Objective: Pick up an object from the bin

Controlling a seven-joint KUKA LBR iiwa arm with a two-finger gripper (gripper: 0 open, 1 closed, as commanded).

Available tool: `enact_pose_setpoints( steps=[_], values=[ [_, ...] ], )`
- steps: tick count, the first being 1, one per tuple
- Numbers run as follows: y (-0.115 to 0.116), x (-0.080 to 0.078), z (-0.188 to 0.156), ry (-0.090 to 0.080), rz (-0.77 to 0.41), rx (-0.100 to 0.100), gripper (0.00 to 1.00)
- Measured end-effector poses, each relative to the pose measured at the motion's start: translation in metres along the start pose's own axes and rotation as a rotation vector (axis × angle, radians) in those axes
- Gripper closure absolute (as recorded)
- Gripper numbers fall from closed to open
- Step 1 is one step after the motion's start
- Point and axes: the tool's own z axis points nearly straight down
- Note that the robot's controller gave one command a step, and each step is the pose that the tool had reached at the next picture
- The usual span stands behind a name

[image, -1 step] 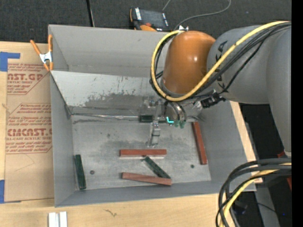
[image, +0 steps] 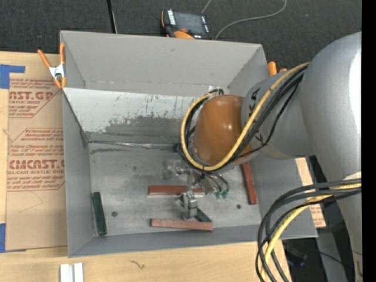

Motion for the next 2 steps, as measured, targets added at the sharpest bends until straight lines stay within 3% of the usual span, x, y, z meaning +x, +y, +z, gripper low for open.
enact_pose_setpoints(
  steps=[1,2],
  values=[
    [0.000,-0.002,-0.003,-0.007,0.002,0.000,1.00],
    [-0.018,-0.018,-0.175,-0.014,-0.354,0.005,1.00]
  ],
)
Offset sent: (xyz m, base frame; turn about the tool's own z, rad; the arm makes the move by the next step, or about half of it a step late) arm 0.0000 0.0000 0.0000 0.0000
